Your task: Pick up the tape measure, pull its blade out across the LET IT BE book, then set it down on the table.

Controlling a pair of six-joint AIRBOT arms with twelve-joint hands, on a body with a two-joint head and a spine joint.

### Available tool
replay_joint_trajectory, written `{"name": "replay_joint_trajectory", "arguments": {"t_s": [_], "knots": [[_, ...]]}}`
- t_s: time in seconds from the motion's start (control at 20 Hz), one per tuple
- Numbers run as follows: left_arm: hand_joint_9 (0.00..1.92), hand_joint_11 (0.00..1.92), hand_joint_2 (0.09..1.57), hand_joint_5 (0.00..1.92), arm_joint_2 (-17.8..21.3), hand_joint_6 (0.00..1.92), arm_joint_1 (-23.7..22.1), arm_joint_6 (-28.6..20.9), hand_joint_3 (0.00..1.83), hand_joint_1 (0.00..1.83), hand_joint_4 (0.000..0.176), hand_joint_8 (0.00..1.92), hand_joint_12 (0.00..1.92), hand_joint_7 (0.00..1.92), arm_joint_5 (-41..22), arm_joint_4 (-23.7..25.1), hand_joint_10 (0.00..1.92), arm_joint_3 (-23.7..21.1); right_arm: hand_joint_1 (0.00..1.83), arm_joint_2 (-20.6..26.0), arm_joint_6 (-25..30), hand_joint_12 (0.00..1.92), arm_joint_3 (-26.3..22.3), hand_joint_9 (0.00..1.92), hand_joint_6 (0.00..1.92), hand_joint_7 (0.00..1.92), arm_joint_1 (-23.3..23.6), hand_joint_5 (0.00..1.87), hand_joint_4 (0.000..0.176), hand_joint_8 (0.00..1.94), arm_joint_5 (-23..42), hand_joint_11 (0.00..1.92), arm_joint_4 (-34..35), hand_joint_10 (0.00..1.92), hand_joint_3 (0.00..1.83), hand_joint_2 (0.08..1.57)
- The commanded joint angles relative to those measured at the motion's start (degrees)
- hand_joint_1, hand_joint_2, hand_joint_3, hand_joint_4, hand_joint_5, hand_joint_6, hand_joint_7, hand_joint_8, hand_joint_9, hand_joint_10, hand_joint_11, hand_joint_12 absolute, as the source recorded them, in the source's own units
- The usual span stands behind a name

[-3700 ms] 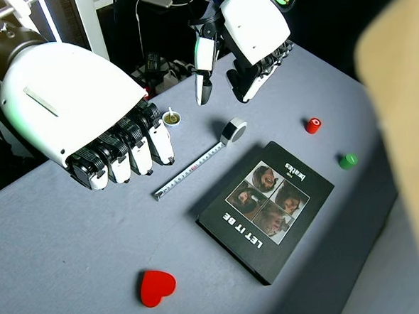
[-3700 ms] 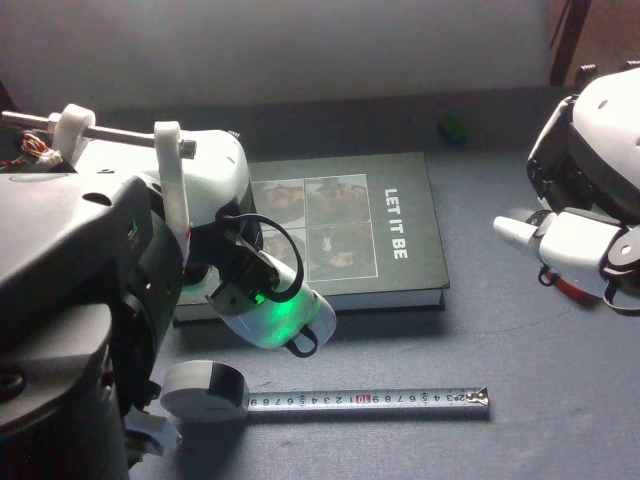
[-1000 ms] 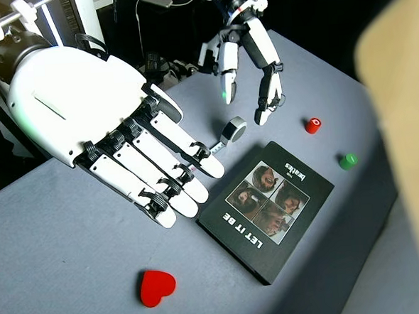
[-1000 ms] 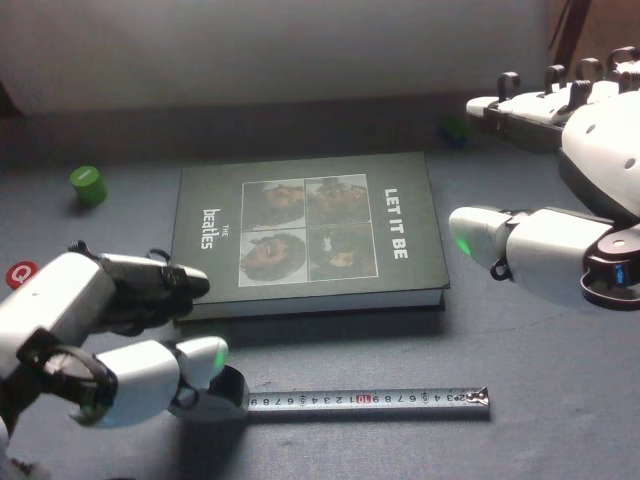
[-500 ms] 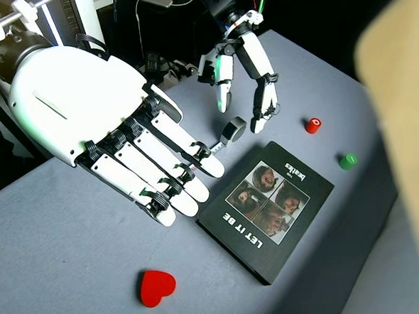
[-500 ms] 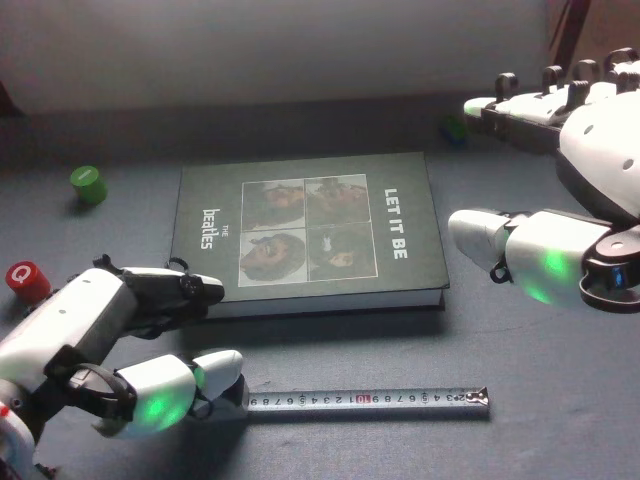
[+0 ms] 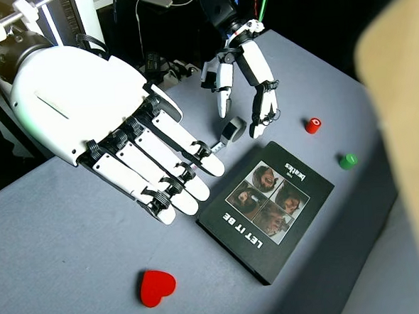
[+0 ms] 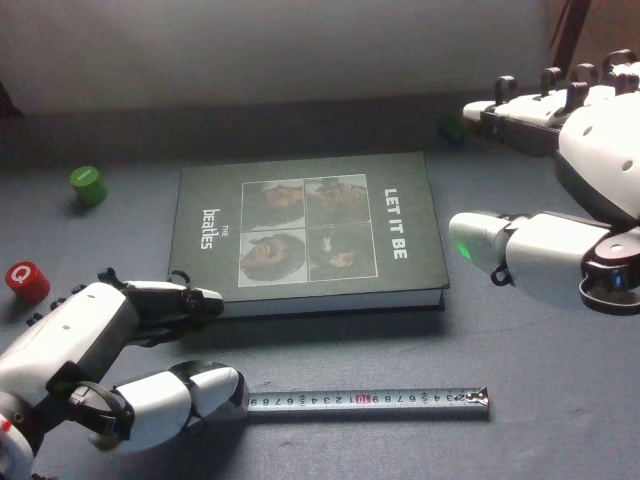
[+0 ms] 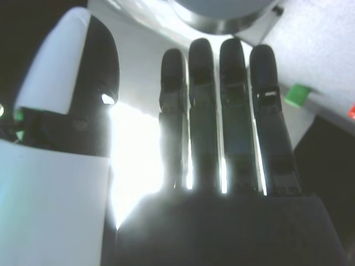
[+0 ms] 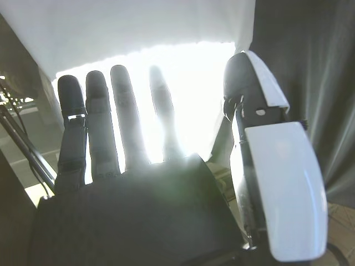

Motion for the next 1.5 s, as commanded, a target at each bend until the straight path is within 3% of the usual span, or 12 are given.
{"name": "replay_joint_trajectory", "arguments": {"t_s": [0.0,0.35,1.45], "knots": [[0.69,0.35,1.06,0.68,-0.2,0.00,-0.1,-0.5,0.00,0.95,0.000,0.00,0.82,0.75,-5.4,3.0,0.01,0.4,0.26,0.2,0.5,0.95,-0.2,0.27,0.00,0.31,0.5,0.26,0.100,0.00,1.7,0.00,-4.9,0.01,0.00,1.22],[0.68,0.32,1.08,0.67,-1.3,0.00,1.7,-0.5,0.00,1.13,0.000,0.00,0.80,0.71,-6.4,4.3,0.00,2.1,0.26,0.2,0.5,0.94,-0.2,0.27,0.00,0.32,0.5,0.25,0.100,0.00,1.5,0.00,-4.9,0.00,0.00,1.22],[0.65,0.31,1.08,0.62,-4.5,0.00,5.5,3.7,0.00,1.14,0.000,0.00,0.79,0.70,-9.3,7.3,0.00,2.7,0.26,0.2,0.5,0.95,-0.3,0.30,0.00,0.33,0.4,0.27,0.099,0.00,1.0,0.00,-4.8,0.01,0.00,1.22]]}}
